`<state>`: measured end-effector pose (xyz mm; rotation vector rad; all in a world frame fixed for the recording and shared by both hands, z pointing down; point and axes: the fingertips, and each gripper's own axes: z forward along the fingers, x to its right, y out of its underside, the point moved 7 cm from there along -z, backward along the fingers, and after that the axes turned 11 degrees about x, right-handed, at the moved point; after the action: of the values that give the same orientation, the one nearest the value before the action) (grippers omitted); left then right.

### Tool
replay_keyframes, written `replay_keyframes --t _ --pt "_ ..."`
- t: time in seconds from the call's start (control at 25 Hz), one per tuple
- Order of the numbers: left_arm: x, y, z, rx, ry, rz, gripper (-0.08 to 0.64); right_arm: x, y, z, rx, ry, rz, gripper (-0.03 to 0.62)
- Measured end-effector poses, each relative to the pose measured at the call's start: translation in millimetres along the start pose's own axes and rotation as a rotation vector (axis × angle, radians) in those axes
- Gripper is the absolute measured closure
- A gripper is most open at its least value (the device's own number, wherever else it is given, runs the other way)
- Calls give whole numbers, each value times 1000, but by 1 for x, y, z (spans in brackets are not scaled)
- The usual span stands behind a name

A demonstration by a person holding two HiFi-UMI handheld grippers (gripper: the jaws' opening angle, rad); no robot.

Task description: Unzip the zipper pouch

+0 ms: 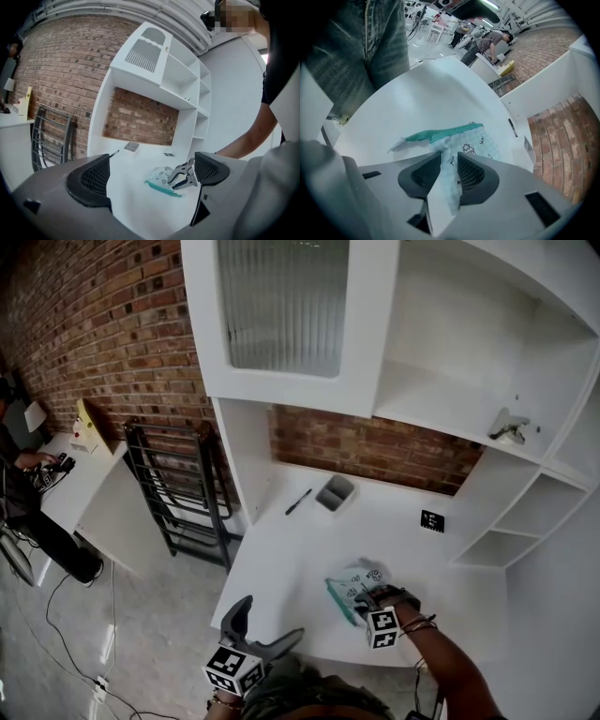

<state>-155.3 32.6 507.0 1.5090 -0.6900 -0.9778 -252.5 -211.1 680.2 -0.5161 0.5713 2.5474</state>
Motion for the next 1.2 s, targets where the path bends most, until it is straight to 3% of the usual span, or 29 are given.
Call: replay_keyframes --t 0.08,0.4,0.6,0.8,0.96,1.2 --pt "-2 1 -2 -1 -7 -3 -5 3 1 3 -13 -20 2 482" --pt "-6 -1 -6 2 -24 -7 -5 9 -1 3 -7 -87 72 583" --pt "-6 1 -8 -1 -20 2 -5 23 -7 -15 43 -33 134 584" --pt "-1 3 -4 -12 -1 -13 -5 42 -12 -49 133 35 257 586" --pt "5 6 0 -21 26 -7 -5 54 -11 -78 241 39 402 586" --pt "10 1 6 24 71 -59 -5 67 -20 -134 512 -1 613 586"
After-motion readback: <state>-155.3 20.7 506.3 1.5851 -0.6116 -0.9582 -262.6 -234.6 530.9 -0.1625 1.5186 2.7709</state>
